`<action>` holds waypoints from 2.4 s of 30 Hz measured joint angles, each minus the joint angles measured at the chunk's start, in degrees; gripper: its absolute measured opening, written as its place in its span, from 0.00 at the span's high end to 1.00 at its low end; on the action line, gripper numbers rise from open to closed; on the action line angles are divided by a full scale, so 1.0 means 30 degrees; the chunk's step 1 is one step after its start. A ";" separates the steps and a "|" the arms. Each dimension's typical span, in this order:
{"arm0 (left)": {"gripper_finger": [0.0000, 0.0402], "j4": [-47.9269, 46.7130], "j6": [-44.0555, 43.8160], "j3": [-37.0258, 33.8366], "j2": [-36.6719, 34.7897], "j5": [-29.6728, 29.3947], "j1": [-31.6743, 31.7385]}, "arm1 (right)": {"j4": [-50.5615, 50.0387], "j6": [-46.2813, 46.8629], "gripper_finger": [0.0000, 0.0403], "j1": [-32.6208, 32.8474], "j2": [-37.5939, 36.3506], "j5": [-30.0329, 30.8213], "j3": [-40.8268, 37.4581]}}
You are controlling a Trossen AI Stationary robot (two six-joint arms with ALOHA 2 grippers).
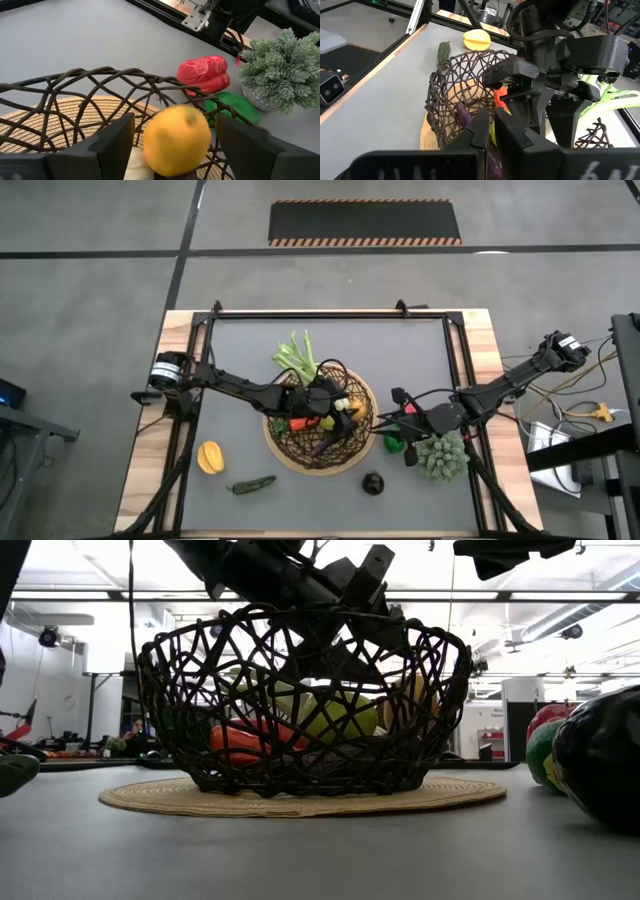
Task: Build produce basket
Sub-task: Put the red bell pepper into the wire basket
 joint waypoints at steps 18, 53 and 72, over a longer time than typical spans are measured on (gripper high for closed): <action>0.35 -0.1262 0.7317 -0.0073 -0.3458 0.0763 -0.0865 | -0.0047 0.1232 0.96 -0.0007 0.0044 0.0007 -0.0015; 0.35 -0.1102 1.8491 -0.2980 -1.0571 -0.3668 -0.2674 | -2.1122 2.8798 0.96 -0.2207 0.1091 -0.1949 0.8148; 0.35 0.1346 2.1061 -0.6461 -1.3251 -0.4299 -0.2667 | -2.7574 2.9508 0.96 -0.6512 0.4677 -0.8334 1.1599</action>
